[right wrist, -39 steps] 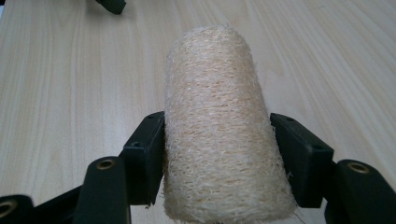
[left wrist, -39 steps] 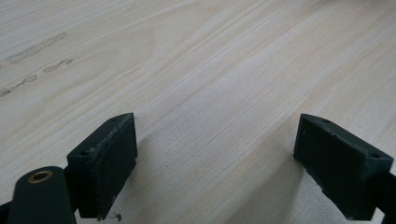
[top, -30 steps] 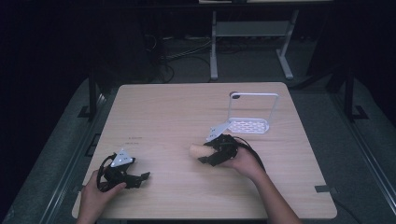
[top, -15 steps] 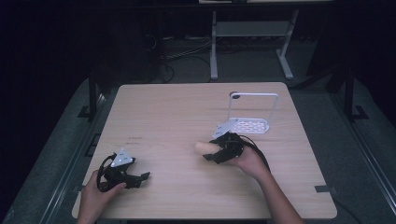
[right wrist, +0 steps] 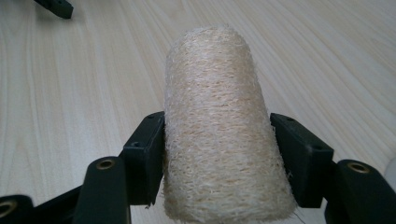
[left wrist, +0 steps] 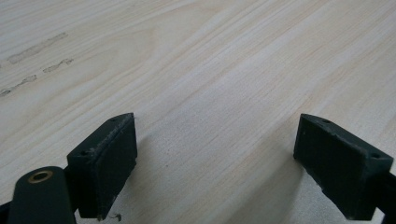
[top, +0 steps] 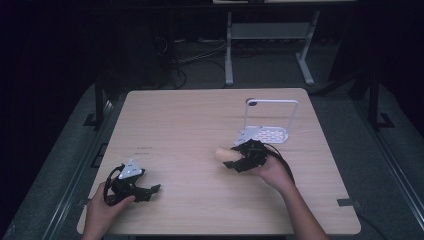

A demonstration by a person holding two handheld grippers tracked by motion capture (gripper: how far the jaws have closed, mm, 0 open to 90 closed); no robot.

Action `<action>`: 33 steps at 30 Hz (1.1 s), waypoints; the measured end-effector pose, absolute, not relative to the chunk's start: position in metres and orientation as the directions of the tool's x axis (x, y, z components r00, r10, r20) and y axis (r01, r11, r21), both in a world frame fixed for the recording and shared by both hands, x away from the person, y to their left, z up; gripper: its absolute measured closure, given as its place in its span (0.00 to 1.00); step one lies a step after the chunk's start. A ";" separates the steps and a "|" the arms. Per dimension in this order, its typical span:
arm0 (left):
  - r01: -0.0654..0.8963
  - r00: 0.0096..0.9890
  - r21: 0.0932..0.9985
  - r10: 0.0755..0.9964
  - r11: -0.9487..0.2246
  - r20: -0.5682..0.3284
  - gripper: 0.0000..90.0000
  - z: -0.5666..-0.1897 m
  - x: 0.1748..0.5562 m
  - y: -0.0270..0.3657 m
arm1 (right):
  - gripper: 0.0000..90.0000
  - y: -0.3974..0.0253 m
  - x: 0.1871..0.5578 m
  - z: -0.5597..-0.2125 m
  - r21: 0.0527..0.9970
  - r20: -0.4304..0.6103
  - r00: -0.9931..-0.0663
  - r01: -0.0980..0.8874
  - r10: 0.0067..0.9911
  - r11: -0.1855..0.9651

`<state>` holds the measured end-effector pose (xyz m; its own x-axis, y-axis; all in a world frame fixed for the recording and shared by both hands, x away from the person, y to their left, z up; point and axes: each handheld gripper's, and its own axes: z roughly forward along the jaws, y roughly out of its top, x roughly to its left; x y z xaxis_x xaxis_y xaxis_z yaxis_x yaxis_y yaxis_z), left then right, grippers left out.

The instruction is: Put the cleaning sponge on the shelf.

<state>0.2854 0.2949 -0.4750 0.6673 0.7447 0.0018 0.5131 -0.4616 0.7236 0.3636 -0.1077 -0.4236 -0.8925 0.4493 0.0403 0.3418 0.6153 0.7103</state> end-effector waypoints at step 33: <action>0.513 0.666 0.725 0.746 -0.459 0.000 0.14 -0.475 0.285 0.295 | 0.43 -0.155 0.376 -0.418 0.733 0.050 -0.805 0.432 0.591 0.526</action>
